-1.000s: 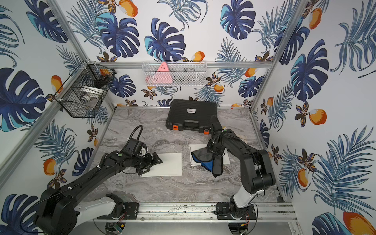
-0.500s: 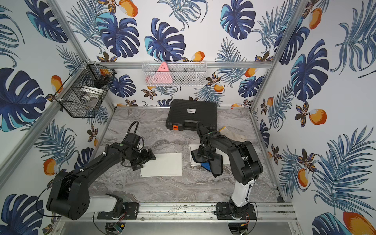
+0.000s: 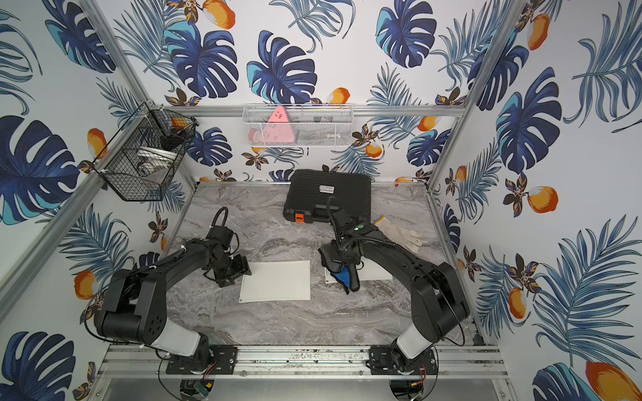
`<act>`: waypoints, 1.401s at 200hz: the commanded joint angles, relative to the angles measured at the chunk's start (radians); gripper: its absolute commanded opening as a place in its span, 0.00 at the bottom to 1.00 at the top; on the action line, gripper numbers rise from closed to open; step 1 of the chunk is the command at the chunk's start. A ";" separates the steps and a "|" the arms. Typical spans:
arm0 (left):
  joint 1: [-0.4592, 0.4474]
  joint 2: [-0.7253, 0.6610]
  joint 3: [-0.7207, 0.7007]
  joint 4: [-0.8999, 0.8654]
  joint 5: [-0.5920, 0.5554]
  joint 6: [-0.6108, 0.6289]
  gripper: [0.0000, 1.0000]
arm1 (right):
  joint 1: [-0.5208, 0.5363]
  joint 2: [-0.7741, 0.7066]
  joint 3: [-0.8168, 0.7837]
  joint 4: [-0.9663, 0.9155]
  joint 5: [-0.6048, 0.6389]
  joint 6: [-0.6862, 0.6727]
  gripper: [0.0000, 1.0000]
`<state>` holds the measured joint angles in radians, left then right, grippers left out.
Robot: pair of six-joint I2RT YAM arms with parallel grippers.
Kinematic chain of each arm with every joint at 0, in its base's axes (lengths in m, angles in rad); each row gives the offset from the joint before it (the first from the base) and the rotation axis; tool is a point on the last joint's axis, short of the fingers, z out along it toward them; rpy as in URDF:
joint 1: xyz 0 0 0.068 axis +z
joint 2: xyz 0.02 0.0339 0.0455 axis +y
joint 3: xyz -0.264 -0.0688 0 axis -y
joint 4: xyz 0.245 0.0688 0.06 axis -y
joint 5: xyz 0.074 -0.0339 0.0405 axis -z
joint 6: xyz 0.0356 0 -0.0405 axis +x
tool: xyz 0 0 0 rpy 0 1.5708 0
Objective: Wipe the drawing tablet
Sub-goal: Pick up the cleaning item from the drawing tablet, then wipe the dirt from the drawing tablet.
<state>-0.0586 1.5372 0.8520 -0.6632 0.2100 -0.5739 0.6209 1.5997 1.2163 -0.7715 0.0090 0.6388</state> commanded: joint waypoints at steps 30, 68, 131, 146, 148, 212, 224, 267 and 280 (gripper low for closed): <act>0.002 0.047 -0.025 0.030 -0.018 0.052 0.40 | 0.159 0.158 0.094 0.099 -0.106 0.092 0.00; 0.002 0.044 -0.071 0.039 -0.025 0.030 0.37 | 0.196 0.349 0.217 0.098 -0.144 0.097 0.00; 0.000 0.034 -0.132 0.078 0.019 -0.026 0.29 | 0.281 0.604 0.467 0.122 -0.250 0.121 0.00; 0.001 0.028 -0.147 0.085 0.028 -0.040 0.28 | 0.305 0.664 0.537 0.136 -0.287 0.140 0.00; 0.000 0.028 -0.149 0.086 0.029 -0.042 0.28 | 0.307 0.670 0.544 0.140 -0.292 0.142 0.00; 0.000 0.024 -0.168 0.070 -0.035 -0.087 0.23 | 0.212 0.624 0.478 0.117 -0.280 0.143 0.00; 0.000 0.029 -0.173 0.073 -0.047 -0.090 0.23 | 0.171 0.572 0.402 0.110 -0.272 0.132 0.00; 0.000 0.044 -0.181 0.084 -0.044 -0.092 0.22 | 0.086 0.458 0.256 0.109 -0.246 0.091 0.00; 0.000 0.044 -0.184 0.089 -0.038 -0.093 0.20 | 0.120 0.492 0.312 0.099 -0.249 0.092 0.00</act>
<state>-0.0547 1.5238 0.7238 -0.5194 0.2108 -0.6388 0.7086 2.0720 1.4837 -0.6426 -0.2569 0.7513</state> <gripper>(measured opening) 0.217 0.106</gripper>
